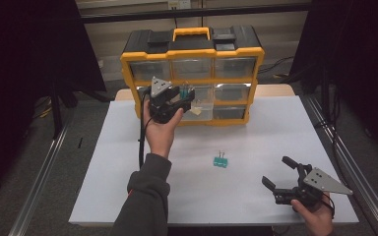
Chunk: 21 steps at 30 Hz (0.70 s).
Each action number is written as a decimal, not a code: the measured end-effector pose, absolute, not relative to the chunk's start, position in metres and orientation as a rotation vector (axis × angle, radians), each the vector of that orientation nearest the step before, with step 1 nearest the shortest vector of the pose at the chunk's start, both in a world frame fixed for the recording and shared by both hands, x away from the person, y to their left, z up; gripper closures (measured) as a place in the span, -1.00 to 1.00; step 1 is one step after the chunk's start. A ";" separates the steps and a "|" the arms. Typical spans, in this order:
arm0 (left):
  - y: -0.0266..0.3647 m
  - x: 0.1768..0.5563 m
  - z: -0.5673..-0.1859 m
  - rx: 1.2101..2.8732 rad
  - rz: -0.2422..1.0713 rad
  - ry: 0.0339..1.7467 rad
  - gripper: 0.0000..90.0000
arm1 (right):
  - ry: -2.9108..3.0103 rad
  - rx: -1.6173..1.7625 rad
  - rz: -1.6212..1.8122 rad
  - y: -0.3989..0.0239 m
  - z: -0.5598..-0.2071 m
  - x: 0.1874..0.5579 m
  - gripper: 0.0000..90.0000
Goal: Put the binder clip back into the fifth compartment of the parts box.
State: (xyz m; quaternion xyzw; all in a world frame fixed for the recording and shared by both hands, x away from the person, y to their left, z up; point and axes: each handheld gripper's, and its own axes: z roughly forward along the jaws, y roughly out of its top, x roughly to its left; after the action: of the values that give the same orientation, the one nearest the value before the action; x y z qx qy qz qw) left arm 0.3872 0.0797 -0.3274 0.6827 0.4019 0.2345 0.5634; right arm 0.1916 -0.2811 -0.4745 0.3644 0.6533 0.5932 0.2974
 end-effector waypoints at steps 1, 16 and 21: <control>0.079 0.387 -0.328 1.613 0.552 0.961 -0.36 | 1.737 0.969 1.576 -0.281 -0.474 0.191 -0.95; 0.078 0.367 -0.332 1.668 0.526 0.898 -0.79 | 1.738 0.972 1.572 -0.281 -0.475 0.192 -0.95; 0.074 0.357 -0.334 1.677 0.498 0.864 -0.82 | 1.740 0.973 1.575 -0.280 -0.475 0.192 -0.95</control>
State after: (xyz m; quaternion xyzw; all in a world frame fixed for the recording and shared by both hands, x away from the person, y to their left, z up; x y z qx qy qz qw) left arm 0.3570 0.0738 -0.3337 0.7117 0.3666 0.2115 0.5607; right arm 0.1919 -0.2804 -0.4753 0.3660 0.6542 0.5920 0.2960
